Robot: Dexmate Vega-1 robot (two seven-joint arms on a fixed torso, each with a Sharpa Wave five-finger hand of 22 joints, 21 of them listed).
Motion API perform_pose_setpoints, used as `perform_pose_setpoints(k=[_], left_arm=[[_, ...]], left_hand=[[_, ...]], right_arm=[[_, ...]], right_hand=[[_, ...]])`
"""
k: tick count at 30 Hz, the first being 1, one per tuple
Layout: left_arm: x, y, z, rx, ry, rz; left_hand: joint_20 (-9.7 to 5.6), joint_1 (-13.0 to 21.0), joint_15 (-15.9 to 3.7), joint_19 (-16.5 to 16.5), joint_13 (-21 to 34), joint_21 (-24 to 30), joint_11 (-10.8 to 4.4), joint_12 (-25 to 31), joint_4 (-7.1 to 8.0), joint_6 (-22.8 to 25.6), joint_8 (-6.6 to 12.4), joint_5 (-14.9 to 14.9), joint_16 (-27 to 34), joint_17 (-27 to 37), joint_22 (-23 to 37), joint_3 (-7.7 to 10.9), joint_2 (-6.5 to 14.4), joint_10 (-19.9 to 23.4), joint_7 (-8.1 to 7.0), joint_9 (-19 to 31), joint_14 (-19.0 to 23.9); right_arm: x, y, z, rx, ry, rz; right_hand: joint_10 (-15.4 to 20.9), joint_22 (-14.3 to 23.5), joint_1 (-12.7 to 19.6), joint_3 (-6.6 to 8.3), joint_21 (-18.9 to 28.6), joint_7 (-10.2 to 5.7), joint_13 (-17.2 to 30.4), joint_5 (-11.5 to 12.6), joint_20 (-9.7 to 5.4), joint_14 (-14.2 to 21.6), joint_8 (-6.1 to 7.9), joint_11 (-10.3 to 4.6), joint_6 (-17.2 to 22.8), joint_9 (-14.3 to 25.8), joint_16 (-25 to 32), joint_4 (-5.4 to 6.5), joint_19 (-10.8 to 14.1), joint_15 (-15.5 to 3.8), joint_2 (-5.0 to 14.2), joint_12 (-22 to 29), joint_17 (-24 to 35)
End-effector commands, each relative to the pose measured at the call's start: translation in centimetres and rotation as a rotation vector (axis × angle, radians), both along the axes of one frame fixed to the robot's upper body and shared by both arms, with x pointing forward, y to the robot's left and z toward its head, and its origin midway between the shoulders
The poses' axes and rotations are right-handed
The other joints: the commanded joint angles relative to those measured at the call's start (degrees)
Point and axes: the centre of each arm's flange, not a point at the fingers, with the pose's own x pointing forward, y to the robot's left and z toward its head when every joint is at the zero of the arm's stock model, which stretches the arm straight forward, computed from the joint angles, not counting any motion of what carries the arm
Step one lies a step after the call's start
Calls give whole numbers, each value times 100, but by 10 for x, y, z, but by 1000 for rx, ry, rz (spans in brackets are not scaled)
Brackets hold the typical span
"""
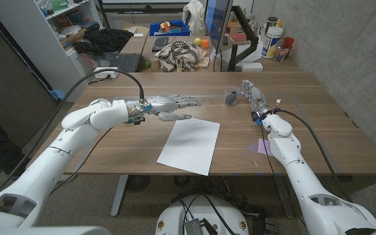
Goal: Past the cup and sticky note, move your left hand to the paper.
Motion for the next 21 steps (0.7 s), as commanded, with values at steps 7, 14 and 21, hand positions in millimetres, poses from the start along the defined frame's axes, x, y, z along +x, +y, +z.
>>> perform_pose_setpoints(k=[7,14,21], left_arm=[[1,-5,-9,54,9,16],[1,-5,-11,59,8,20],[1,-8,-16,82,14,26]], left_hand=[[69,16,-226,-942,7,-33,19,-21,2,-127,24,55,-7,10,31,45,224,-83,-48,24,-222],[98,38,-213,-964,7,-49,14,-17,6,-132,23,61,-6,10,33,81,275,-88,-56,25,-231],[121,51,-179,-992,8,-68,16,-28,-6,-156,15,59,-12,10,34,81,243,-129,-56,26,-259]], right_arm=[[1,0,-1,-2,2,3],[0,0,-2,-3,3,3],[0,0,-2,-1,3,2]], right_hand=[[-7,30,-2,5,-20,19,24,23,-712,-10,35,-40,-3,25,20,-19,-56,-312,495,37,14],[-11,30,1,8,-27,19,23,24,-711,-12,35,-39,-6,25,19,-21,-53,-307,497,35,13],[-11,31,5,11,-34,16,23,25,-710,-12,35,-38,-5,25,18,-23,-50,-307,498,35,12]])
